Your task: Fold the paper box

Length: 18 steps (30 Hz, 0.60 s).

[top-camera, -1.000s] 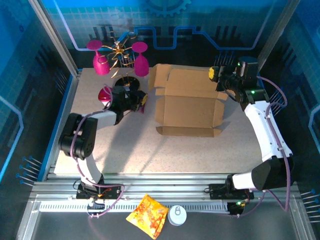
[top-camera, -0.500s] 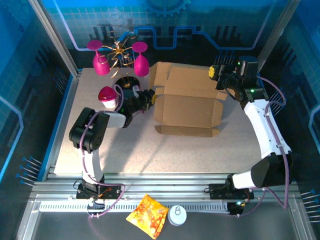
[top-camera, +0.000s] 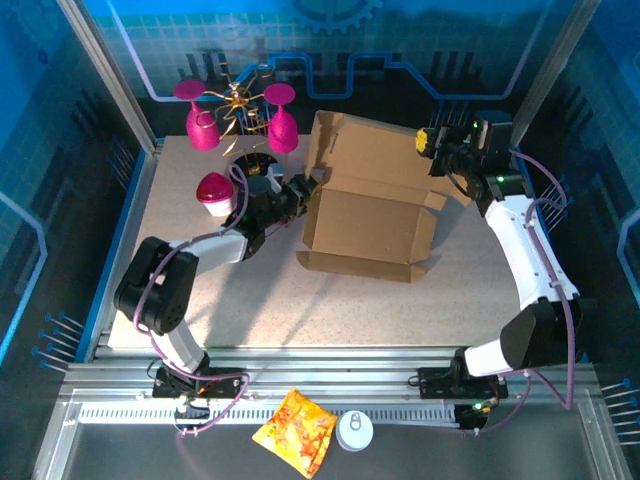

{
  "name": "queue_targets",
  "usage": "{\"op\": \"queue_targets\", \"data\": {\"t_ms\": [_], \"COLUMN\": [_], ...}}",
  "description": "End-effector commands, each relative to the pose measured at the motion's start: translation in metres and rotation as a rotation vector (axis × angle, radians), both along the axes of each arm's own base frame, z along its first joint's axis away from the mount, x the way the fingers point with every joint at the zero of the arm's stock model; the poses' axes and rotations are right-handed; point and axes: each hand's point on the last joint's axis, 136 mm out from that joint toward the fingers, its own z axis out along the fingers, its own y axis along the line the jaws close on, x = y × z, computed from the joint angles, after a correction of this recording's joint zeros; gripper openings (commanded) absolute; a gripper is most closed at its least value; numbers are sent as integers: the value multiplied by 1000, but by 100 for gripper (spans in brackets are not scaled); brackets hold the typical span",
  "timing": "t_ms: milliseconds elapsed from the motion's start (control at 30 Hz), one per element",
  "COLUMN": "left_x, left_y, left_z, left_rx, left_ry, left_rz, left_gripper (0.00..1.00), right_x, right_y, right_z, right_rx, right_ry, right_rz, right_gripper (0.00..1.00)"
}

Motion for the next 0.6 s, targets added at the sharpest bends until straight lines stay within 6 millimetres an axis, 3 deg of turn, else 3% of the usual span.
{"op": "queue_targets", "data": {"t_ms": [0,300,567], "left_x": [-9,-21,-22], "left_y": [-9,-3,-6], "left_z": [-20,-36,-44], "left_rx": [197,525,618], "left_ry": [5,22,40], "left_rz": [-30,26,26], "left_gripper": [40,46,49], "right_x": [4,4,1], "right_y": [6,15,17], "right_z": [-8,-13,-19], "right_rx": [28,35,26], "right_ry": [15,22,31], "right_rz": [22,39,48], "right_gripper": [0,0,0]}}
